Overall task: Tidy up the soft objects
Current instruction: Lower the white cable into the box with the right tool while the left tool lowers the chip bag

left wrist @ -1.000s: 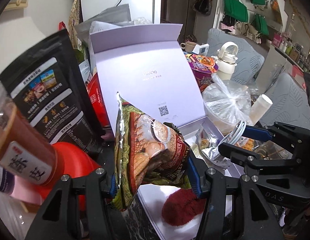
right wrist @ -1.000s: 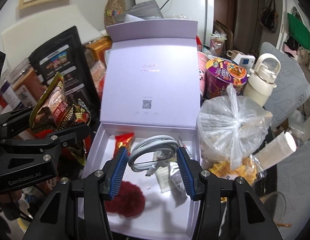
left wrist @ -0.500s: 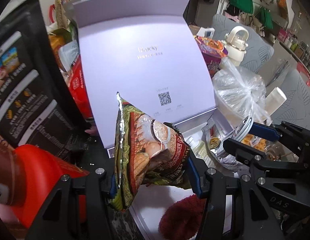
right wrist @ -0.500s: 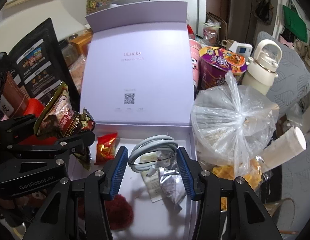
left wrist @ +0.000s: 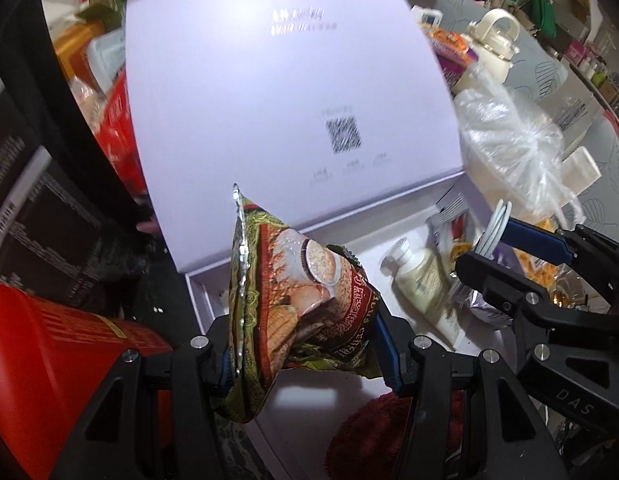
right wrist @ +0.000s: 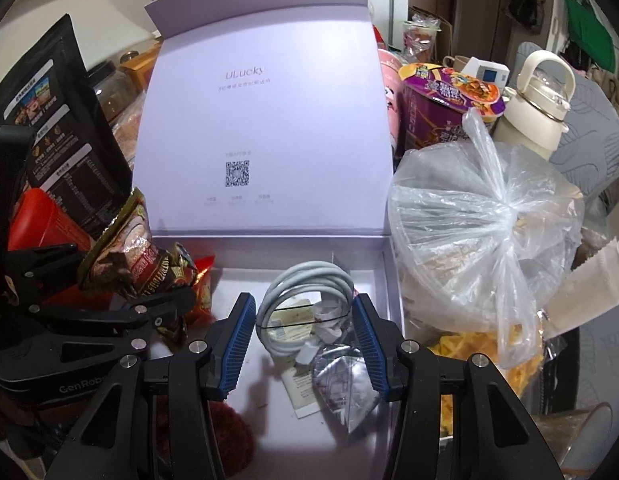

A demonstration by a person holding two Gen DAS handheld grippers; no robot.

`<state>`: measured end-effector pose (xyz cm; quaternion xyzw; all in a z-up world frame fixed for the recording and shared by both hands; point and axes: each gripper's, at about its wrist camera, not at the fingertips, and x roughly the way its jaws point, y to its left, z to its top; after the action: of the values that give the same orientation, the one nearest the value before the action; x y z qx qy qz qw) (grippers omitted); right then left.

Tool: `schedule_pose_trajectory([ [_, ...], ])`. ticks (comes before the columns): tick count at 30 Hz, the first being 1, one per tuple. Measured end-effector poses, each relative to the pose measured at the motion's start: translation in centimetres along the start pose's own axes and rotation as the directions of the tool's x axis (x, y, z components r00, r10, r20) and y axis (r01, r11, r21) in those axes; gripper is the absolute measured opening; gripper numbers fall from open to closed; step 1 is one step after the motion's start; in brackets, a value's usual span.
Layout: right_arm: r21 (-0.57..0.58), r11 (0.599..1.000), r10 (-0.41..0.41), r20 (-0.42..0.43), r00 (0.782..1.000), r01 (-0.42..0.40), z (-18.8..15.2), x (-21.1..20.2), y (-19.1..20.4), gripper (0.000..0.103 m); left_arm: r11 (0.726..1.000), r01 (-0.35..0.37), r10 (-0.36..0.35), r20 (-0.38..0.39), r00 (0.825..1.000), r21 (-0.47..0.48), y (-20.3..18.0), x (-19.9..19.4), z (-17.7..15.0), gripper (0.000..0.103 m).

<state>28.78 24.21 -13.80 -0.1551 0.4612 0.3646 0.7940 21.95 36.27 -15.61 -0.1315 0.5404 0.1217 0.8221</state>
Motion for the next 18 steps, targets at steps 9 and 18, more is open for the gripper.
schedule_pose_trajectory([
  [9, -0.004, 1.0, -0.007, 0.001, 1.0, 0.007, 0.0, 1.0, 0.3, 0.05, 1.0, 0.0, 0.0, -0.013, 1.0, -0.001, 0.3, 0.7, -0.5, 0.054],
  [18, -0.003, 1.0, -0.03, -0.011, 0.999, 0.03, -0.2, 0.8, 0.5, 0.05, 1.0, -0.026, 0.026, -0.063, 0.998, 0.009, -0.4, 1.7, 0.4, 0.055],
])
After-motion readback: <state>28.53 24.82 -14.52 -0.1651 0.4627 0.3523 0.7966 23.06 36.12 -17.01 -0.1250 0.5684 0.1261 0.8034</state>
